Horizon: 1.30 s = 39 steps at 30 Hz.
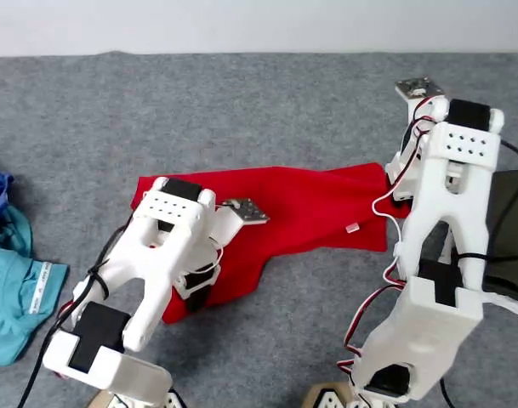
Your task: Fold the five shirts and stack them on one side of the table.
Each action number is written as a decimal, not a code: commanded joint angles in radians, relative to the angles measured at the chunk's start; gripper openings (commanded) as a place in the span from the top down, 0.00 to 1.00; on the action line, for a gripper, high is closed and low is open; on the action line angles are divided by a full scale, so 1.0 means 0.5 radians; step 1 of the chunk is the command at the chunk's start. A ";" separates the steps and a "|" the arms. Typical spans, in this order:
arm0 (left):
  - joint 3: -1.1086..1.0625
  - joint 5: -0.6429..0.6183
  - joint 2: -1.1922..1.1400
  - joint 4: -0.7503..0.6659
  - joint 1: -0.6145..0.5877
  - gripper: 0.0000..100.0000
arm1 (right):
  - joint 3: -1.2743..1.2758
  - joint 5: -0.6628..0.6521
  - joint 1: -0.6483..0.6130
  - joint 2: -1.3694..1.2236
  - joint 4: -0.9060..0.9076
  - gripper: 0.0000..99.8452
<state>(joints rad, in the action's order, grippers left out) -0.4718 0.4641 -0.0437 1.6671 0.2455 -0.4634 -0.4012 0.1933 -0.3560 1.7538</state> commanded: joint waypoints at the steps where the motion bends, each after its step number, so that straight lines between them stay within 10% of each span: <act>1: -0.002 -0.021 0.092 -0.098 -0.012 0.89 | -0.043 -0.018 -0.017 0.029 0.087 0.99; 39: 0.278 -0.018 -0.233 0.015 -0.055 0.98 | -0.043 -0.018 -0.011 0.029 0.087 0.99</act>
<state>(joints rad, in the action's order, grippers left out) -0.3414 0.4641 -0.1496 1.6686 0.2041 -0.4634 -0.4012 0.1933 -0.3560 1.7538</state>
